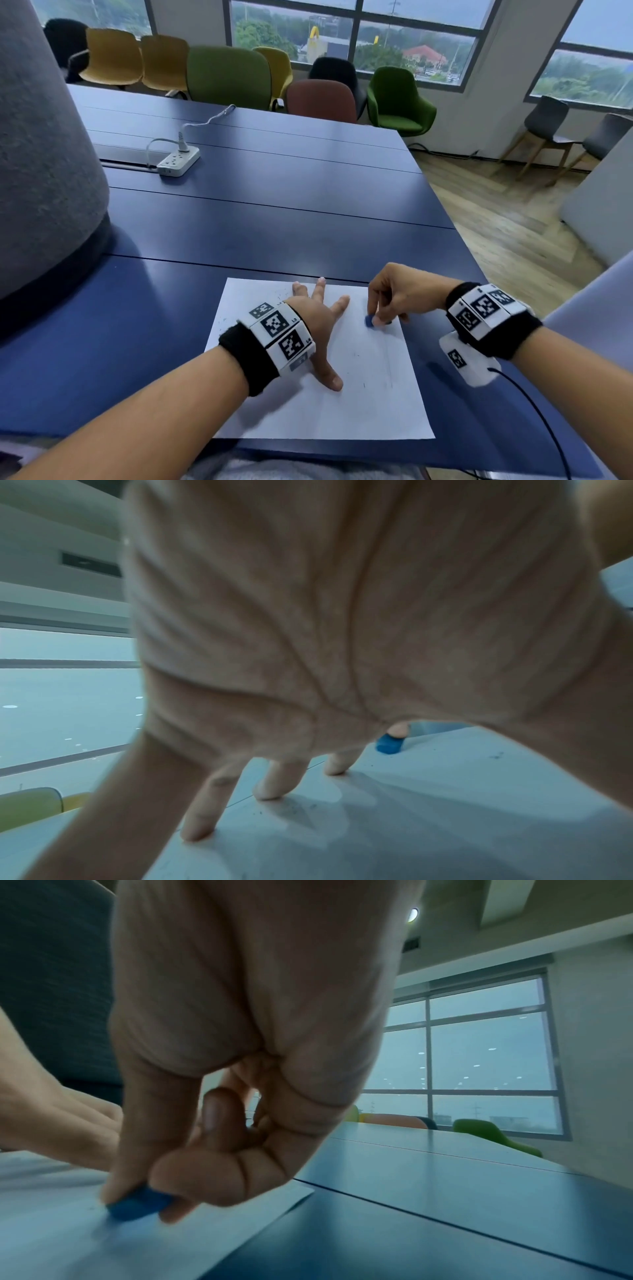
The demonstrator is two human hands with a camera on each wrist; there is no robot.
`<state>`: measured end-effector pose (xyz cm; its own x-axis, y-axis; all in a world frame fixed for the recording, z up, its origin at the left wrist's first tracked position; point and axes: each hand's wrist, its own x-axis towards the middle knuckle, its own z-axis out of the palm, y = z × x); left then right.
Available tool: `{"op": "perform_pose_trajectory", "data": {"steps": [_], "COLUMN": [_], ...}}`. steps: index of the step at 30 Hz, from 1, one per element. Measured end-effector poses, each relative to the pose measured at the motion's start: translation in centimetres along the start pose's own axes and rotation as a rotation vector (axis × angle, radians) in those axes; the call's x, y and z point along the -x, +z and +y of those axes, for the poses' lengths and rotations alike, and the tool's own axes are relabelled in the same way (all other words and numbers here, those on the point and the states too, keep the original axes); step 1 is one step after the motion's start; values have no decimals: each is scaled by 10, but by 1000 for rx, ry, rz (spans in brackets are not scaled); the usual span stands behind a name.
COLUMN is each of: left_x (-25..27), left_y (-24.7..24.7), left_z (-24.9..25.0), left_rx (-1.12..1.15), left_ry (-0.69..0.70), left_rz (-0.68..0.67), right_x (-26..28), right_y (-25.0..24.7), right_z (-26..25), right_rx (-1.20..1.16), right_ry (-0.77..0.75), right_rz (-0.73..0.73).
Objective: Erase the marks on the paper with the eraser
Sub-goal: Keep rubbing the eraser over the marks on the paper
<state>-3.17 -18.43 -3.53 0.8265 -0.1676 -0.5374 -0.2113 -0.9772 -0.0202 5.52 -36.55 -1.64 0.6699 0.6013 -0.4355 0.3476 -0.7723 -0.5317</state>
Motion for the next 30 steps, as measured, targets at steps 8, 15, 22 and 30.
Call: {"op": "perform_pose_trajectory", "data": {"steps": [8,15,22,30], "left_x": [0,1,2,1], "left_y": [-1,-2,-2,-2], "left_z": [1,0,1,1], "left_rx": [-13,-19,-20,-18], "left_ry": [-7,-10,-10,-4], "left_rz": [-2,-7,-11,-15], "right_x": [7,7,2,2], "right_y": [11,11,6,7], "right_z": [-3,4,9,0], "right_rx": [-20,-71,-53,39], "right_ry": [-21,-18,32,-9], "right_rz": [-167,-52,81,116]}}
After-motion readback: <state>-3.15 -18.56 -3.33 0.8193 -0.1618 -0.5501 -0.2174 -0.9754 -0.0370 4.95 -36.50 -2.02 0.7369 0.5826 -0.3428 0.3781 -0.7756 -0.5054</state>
